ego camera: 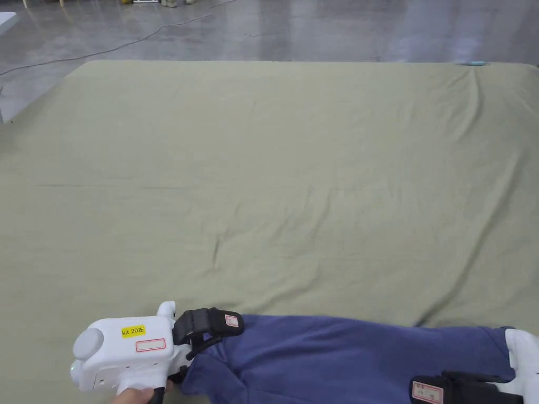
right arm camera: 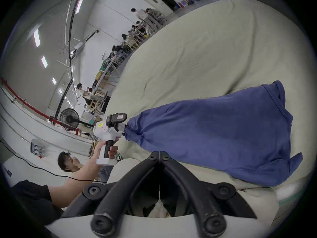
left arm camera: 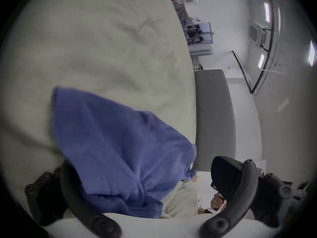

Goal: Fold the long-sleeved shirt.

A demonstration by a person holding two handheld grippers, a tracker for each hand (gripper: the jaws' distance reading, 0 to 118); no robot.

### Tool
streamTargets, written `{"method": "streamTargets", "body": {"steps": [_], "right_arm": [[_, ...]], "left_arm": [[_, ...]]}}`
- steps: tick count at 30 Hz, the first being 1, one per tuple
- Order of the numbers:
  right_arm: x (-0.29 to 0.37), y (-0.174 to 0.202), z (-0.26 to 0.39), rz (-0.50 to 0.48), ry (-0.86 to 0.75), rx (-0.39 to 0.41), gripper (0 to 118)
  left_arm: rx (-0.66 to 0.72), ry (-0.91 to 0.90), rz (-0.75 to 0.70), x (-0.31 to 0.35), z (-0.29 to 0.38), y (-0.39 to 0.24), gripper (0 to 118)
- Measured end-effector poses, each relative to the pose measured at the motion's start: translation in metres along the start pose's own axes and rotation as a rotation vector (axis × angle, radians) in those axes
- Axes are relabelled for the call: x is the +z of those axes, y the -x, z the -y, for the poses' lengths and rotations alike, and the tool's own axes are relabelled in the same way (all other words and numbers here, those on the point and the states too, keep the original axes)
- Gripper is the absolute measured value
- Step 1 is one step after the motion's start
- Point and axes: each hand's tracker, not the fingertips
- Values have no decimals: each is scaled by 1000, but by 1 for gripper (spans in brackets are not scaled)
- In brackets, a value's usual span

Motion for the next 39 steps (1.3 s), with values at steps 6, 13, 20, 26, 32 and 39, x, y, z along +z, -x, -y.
{"method": "streamTargets", "body": {"steps": [6, 13, 20, 26, 32, 39], "right_arm": [[0, 4, 6, 15, 5, -1, 0], [-6, 28, 3, 199, -42, 95, 0], [-34, 70, 2, 144, -13, 130, 0], [-51, 95, 7, 101, 19, 172, 0], [-53, 108, 9, 103, 41, 199, 0], [-55, 113, 13, 119, 61, 220, 0]], "left_arm": [[-5, 43, -158, 3, 6, 11, 2], [2, -63, -136, 76, -7, 2, 2], [-53, -107, -155, 139, -19, -28, 2], [-61, -191, -319, 217, -49, -22, 2], [-29, -255, -539, 294, -73, -7, 2], [-2, -207, -676, 295, -64, 19, 2]]}}
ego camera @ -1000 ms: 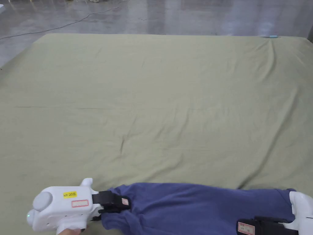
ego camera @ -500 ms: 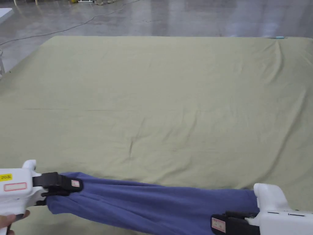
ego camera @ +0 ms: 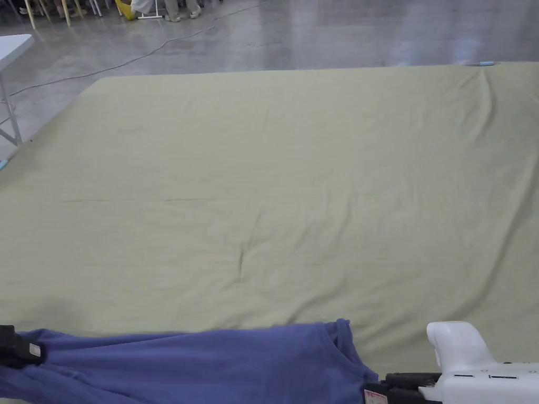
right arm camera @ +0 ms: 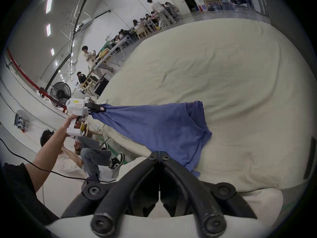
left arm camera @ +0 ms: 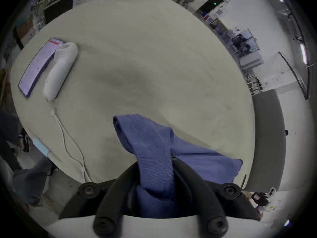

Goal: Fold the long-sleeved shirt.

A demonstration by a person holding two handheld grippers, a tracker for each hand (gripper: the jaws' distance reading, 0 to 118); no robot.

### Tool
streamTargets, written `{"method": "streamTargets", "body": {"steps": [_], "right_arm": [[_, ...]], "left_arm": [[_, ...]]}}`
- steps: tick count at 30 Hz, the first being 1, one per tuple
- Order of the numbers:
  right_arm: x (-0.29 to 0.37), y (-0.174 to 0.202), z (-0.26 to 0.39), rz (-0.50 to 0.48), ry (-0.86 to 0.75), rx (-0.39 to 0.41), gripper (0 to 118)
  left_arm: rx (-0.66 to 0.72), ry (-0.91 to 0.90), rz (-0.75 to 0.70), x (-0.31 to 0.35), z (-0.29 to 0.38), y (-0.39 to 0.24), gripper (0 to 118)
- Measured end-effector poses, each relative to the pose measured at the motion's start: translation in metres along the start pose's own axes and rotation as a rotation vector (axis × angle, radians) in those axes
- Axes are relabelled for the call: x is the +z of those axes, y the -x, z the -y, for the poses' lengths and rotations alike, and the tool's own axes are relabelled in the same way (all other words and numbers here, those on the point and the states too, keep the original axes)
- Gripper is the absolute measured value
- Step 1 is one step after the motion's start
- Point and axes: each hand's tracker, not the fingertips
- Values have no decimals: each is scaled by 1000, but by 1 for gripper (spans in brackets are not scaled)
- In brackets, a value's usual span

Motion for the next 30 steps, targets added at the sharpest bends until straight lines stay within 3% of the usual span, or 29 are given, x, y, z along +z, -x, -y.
{"method": "streamTargets", "body": {"steps": [6, 9, 13, 14, 20, 25, 30], "right_arm": [[1, 3, -2, 23, 9, 16, 0], [6, 0, -4, 47, 1, 9, 0], [8, -8, -5, 65, -10, -21, 0], [9, -9, -5, 69, -11, -25, 0], [15, -14, 2, 89, -13, -60, 0], [22, -22, 14, 97, -2, -91, 0], [30, -34, 22, 113, -1, -127, 0]], "left_arm": [[-54, -15, -82, -1, 9, -34, 2], [-208, -50, -147, 18, 16, -87, 2], [-449, -67, -119, 33, 49, -186, 2], [-449, -47, -77, 31, 61, -207, 2], [-590, 83, 69, -43, 117, -306, 2], [-633, 197, 40, -128, 157, -351, 2], [-632, 229, -33, -172, 186, -367, 2]]}}
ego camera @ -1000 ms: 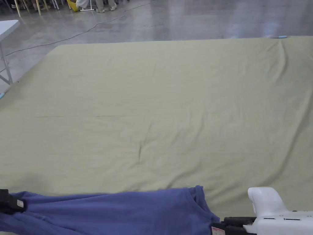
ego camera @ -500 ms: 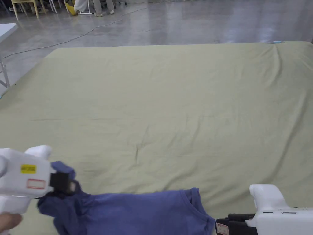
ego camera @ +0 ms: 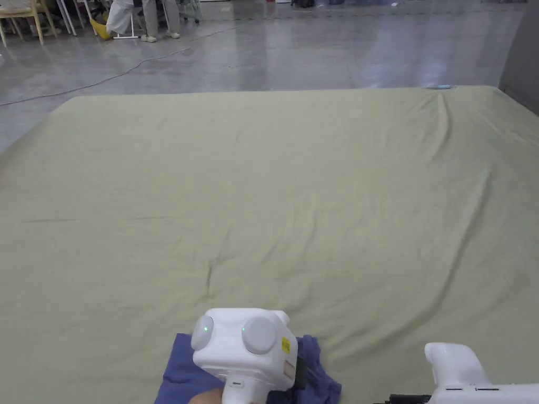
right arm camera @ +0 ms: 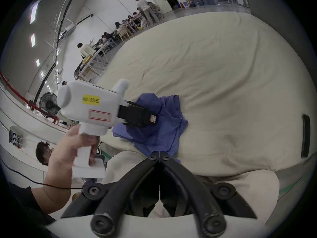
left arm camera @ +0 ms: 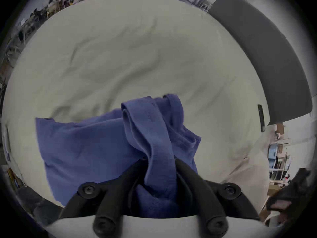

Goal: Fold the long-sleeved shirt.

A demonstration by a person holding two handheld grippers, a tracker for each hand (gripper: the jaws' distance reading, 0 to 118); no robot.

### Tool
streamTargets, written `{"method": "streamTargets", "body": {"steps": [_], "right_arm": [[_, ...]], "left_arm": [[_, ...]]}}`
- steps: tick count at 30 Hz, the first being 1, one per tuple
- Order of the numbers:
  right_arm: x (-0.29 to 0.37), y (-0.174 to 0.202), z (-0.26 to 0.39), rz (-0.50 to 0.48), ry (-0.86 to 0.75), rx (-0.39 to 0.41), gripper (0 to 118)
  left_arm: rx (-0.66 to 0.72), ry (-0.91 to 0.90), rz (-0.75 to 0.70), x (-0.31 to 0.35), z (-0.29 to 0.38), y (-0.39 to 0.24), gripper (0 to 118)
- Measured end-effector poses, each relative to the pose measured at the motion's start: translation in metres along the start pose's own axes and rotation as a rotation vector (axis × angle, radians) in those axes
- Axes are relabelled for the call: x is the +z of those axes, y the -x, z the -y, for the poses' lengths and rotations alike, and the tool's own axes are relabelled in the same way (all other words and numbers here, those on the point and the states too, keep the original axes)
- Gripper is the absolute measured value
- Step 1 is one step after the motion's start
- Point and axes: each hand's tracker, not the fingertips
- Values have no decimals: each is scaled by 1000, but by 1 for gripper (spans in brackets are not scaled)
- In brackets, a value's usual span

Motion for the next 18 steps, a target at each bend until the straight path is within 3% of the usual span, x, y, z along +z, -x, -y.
{"method": "streamTargets", "body": {"steps": [3, 4, 6, 8, 9, 13, 14, 15, 17, 18], "right_arm": [[-1, -7, -1, 13, 4, -16, 0], [0, -9, -1, 14, 2, -23, 0], [1, -11, -2, 12, -6, -32, 0], [4, -13, -4, -2, -20, -41, 0], [6, -14, -4, -14, -31, -48, 0], [19, -18, -9, -45, -75, -65, 0], [22, -19, -10, -47, -84, -69, 0], [26, -22, -11, -49, -94, -73, 0], [30, -27, -13, -50, -110, -87, 0], [31, -30, -13, -49, -115, -93, 0]], "left_arm": [[3, 2, -30, -10, 5, -9, 3], [-1, 8, -55, -12, 4, -8, 10], [59, -23, 11, -4, 1, -4, 52], [112, -73, 179, 4, -1, -9, 98], [118, -95, 220, 12, 0, -13, 104], [173, -208, 403, 63, 3, -11, 103], [191, -229, 403, 73, 5, -5, 97], [205, -261, 369, 86, 6, 0, 80], [197, -296, 194, 100, 10, 12, 20], [175, -285, 86, 101, 11, 16, 6]]}}
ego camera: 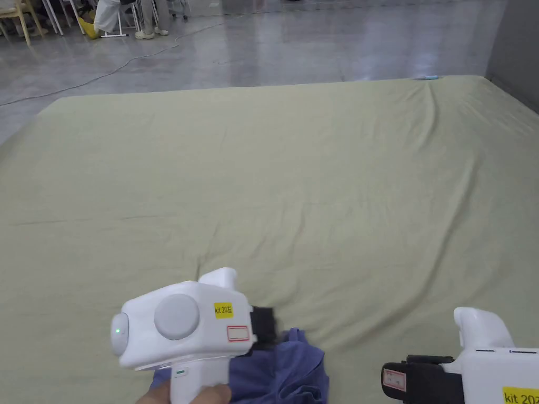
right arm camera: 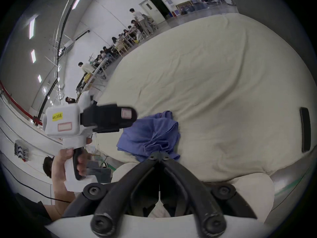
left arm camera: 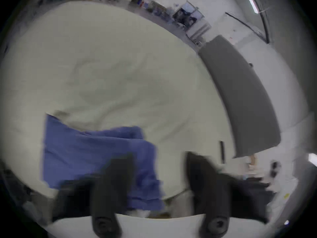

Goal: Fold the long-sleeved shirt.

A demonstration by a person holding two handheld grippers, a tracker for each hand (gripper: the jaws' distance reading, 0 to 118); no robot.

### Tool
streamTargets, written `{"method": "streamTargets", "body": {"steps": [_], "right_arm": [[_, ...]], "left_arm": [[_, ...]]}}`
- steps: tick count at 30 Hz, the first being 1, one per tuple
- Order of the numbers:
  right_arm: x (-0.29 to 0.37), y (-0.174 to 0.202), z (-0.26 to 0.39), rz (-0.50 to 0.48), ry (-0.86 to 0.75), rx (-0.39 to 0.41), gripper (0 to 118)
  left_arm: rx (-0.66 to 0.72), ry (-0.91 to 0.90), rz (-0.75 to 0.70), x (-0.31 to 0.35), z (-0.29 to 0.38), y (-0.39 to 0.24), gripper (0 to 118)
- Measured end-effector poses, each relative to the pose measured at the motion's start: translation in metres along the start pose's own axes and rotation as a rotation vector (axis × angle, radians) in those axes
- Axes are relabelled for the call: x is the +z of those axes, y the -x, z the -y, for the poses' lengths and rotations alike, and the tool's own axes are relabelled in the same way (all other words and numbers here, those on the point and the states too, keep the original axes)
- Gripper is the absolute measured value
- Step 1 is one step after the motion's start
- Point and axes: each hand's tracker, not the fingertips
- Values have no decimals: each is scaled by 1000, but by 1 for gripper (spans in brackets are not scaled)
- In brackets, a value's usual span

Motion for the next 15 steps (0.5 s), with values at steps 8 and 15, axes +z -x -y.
{"method": "streamTargets", "body": {"steps": [8, 15], "right_arm": [[-3, -13, 4, 14, 9, -51, 0], [8, -21, 7, 57, 8, -73, 0]], "left_arm": [[-59, 238, -85, -82, 31, -1, 0], [-148, 315, -164, -140, 45, -54, 0]]}}
